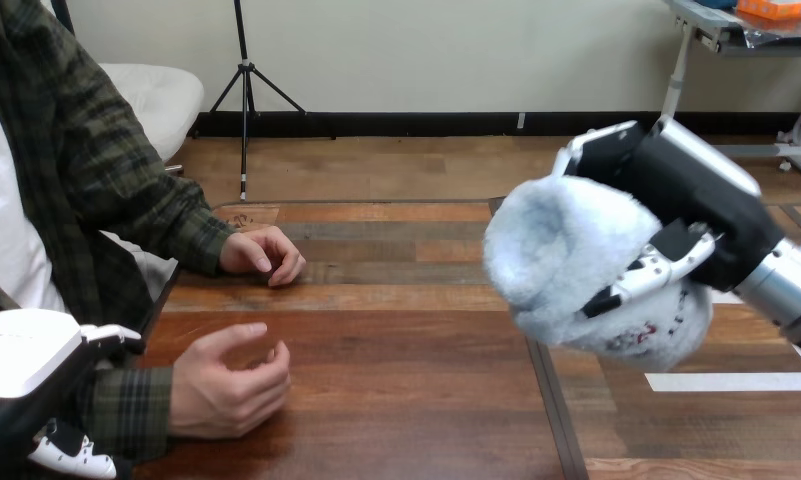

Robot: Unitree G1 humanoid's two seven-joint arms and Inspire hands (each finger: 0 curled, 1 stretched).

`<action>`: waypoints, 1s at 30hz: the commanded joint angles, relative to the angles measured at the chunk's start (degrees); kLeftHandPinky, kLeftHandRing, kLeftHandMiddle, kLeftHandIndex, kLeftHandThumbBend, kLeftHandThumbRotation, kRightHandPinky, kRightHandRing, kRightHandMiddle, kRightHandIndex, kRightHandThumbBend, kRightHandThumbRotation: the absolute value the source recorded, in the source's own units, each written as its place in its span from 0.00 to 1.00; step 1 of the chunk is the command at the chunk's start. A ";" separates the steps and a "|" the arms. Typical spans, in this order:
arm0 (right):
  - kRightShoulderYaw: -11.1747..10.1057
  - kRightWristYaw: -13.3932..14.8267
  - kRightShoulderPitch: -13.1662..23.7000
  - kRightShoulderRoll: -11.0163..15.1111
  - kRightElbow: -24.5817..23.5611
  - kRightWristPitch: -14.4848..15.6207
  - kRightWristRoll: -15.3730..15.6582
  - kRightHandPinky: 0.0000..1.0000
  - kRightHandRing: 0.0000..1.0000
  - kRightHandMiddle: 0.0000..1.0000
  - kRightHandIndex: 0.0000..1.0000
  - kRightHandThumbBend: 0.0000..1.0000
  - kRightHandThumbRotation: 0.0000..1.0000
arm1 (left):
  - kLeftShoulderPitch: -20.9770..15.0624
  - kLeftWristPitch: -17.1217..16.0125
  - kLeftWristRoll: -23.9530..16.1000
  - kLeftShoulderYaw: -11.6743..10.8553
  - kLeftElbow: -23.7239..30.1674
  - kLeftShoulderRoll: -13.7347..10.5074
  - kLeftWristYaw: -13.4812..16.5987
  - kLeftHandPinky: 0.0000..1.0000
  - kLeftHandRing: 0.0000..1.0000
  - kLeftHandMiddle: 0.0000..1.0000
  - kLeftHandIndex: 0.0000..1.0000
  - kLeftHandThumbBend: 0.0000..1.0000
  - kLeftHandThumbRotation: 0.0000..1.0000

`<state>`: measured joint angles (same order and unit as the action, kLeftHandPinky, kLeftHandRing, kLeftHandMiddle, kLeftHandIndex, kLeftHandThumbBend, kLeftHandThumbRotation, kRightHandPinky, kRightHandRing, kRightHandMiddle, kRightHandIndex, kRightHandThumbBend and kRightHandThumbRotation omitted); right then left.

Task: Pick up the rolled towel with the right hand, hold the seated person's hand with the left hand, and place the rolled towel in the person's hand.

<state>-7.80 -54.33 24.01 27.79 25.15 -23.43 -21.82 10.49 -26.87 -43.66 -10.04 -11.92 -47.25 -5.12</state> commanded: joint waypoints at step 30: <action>-4.22 -5.03 -1.63 0.69 -12.51 0.68 -8.43 0.12 0.18 0.24 0.28 0.77 0.04 | -11.52 -0.17 -4.66 13.05 -15.88 -0.58 18.34 0.47 0.54 0.61 0.61 0.95 0.00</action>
<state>-9.60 -59.42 21.38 28.16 15.88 -22.33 -27.66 1.79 -27.02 -47.70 0.16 -24.98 -47.32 12.07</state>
